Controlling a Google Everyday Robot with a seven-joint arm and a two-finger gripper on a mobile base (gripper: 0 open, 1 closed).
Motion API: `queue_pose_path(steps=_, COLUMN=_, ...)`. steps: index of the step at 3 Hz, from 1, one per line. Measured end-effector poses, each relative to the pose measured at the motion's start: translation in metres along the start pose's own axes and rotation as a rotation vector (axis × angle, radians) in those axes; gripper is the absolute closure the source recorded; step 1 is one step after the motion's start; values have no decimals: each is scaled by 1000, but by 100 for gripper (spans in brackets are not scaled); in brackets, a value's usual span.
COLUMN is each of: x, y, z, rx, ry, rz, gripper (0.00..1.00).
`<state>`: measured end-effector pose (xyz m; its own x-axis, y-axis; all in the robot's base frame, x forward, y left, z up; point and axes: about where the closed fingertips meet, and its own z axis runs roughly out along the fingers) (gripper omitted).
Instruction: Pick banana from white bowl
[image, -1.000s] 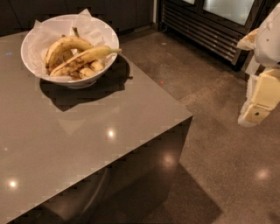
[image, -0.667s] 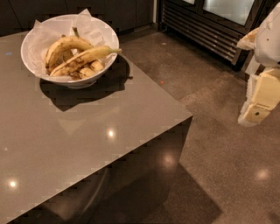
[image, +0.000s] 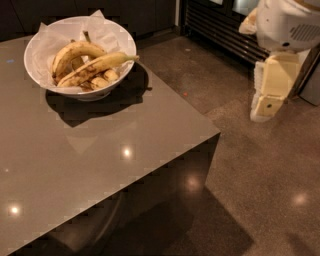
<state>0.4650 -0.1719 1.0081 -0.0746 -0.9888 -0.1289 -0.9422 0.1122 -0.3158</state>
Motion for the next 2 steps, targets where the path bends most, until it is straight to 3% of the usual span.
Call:
queue_pose_path(steps=1, x=-22, y=-11, z=-8, rx=50, ry=17, rz=-66, gripper=0)
queue_pose_path(steps=2, x=-24, y=-13, z=-9, rx=57, ry=16, rz=-68, gripper=0)
